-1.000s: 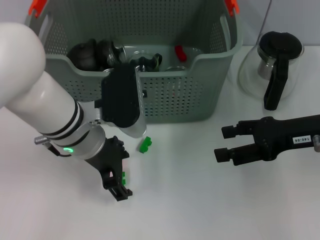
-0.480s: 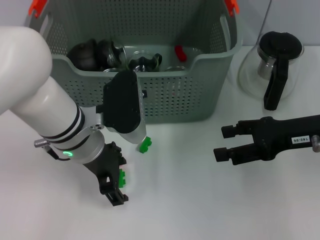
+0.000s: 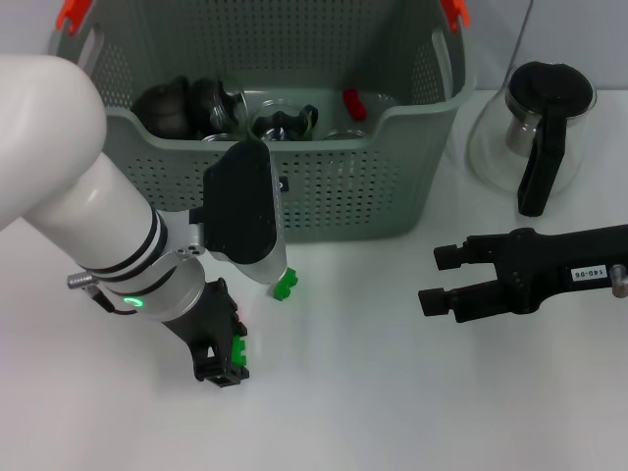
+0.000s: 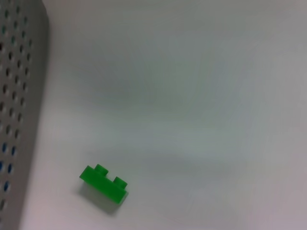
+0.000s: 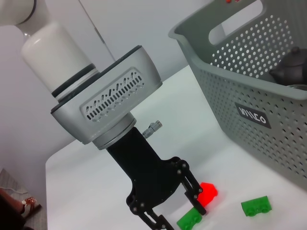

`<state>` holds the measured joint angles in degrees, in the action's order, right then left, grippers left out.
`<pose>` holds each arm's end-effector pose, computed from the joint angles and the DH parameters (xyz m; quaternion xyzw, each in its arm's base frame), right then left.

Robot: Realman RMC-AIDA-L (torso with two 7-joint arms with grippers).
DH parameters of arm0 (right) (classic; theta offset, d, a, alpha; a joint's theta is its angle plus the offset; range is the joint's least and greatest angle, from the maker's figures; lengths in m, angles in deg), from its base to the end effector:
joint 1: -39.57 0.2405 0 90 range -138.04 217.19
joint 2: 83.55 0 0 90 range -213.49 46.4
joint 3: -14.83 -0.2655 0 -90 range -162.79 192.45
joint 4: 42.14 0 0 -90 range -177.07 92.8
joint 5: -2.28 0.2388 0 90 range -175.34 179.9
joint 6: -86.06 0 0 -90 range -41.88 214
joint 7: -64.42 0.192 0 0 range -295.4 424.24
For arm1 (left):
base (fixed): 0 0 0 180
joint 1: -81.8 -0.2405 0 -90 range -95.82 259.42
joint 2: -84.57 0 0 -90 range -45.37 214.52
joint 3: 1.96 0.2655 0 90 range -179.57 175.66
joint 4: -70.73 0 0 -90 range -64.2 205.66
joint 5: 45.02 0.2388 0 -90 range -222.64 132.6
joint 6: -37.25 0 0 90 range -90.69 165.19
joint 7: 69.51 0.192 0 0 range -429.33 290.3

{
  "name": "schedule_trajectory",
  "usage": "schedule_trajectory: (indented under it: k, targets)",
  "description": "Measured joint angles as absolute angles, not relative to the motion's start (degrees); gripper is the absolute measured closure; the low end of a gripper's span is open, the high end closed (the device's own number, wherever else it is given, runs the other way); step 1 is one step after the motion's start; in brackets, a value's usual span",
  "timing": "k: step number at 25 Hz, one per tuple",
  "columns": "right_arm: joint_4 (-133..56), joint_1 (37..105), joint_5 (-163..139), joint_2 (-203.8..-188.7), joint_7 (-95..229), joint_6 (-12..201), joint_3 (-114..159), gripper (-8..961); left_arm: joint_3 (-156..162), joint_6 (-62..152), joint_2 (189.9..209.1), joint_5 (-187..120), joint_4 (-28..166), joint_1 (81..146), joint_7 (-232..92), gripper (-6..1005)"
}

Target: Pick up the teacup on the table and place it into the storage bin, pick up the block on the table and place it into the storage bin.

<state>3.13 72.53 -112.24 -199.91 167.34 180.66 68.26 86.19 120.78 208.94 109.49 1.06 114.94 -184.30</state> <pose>0.2296 0.3709 -0.0427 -0.9437 0.2853 0.1674 0.0069 -0.2195 0.3665 -0.1144 -0.9622 -0.0424 0.2612 0.0647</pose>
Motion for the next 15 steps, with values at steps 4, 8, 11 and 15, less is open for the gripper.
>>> schedule_trajectory:
  k: [4, 8, 11, 15]
  targets:
    - [3.1, 72.5, -112.2, -199.92, 167.3, 180.5, 68.3, 7, 86.2, 120.7, 208.94, 109.5, 1.1, 114.9, -184.5, 451]
    - [3.1, 72.5, -112.2, -199.92, 167.3, 180.4, 68.3, 6, 86.1, 122.2, 208.99, 108.9, -0.2, 114.9, -184.7, 597]
    - [3.1, 72.3, -112.2, -199.92, 167.3, 180.4, 68.3, 6, 84.0, 127.1, 209.12, 104.7, -4.3, 114.8, -185.0, 591]
    - [3.1, 72.2, -112.2, -199.81, 167.4, 180.4, 68.3, 6, 74.7, 136.5, 209.05, 90.0, -12.7, 115.0, -187.3, 584]
